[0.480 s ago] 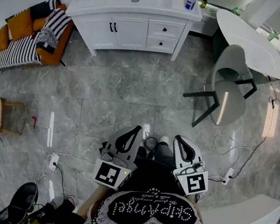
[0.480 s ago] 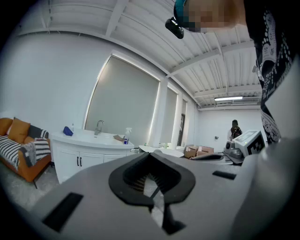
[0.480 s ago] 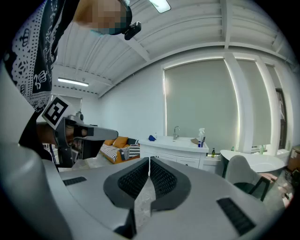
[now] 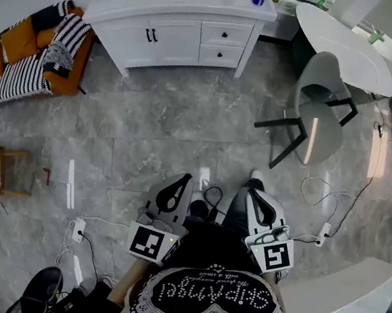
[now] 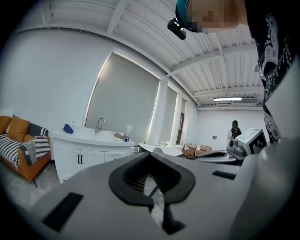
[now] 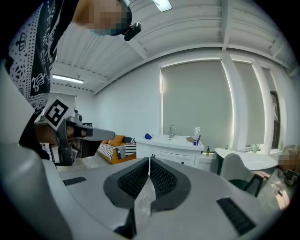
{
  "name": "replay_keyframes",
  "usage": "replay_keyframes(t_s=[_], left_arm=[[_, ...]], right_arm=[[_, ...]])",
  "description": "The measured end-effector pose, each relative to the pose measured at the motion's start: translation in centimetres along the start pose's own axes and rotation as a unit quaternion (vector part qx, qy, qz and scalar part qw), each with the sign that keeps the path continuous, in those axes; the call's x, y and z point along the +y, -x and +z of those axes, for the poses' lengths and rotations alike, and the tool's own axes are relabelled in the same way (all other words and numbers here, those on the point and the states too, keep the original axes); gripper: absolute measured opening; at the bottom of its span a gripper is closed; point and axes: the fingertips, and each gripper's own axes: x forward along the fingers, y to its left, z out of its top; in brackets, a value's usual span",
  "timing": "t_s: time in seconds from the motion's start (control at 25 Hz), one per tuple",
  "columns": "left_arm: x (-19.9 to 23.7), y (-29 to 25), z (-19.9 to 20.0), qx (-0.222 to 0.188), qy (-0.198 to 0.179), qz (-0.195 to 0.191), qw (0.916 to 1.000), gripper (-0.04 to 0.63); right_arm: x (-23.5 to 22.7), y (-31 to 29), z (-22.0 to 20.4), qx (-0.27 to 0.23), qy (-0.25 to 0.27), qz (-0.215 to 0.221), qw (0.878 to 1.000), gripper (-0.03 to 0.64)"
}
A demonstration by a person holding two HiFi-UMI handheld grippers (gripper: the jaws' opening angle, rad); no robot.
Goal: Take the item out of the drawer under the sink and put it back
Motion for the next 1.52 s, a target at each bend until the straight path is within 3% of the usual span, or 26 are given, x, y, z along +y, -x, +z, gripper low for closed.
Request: replay_keyframes(t_s=[0.4,0.64,0.84,1.04,1.28,1.52], left_arm=[[0.8,-1.0,-0.2,0.003,0.001,0.013,0.9999,0.005],[1.3,-3.0,0.3,-0.001,0.015,0.033,0.9994,0.005],[3.6,-5.0,-0.5,0.022,0.023,0.060,0.9977,0.005],[5.9,-10.1,0.4,0.032,0.025,0.065,0.9971,0.005],[5.5,-17.2,3.1,0.016,0.041,0.059,0.9973,0.005],[5.2,-21.3,3.4,0.031,0.033,0.041,0.9982,0.005]], right_arm=[[-1.8,-0.2,-0.9,0.006,-0.007,-0.007,1.000,0.025],[-3.4,-3.3,-0.7,0.008,-0.008,0.024,1.000,0.025],[-4.6,-7.1,-0.2,0.002,-0.012,0.055,0.998,0.025],[-7.8,-10.8,0.3,0.006,-0.017,0.059,0.998,0.025],[-13.3,-13.8,2.6,-0.012,-0.012,0.059,0.998,0.026],[-16.8,-15.7,2.6,-0.005,-0.005,0.060,0.998,0.026]])
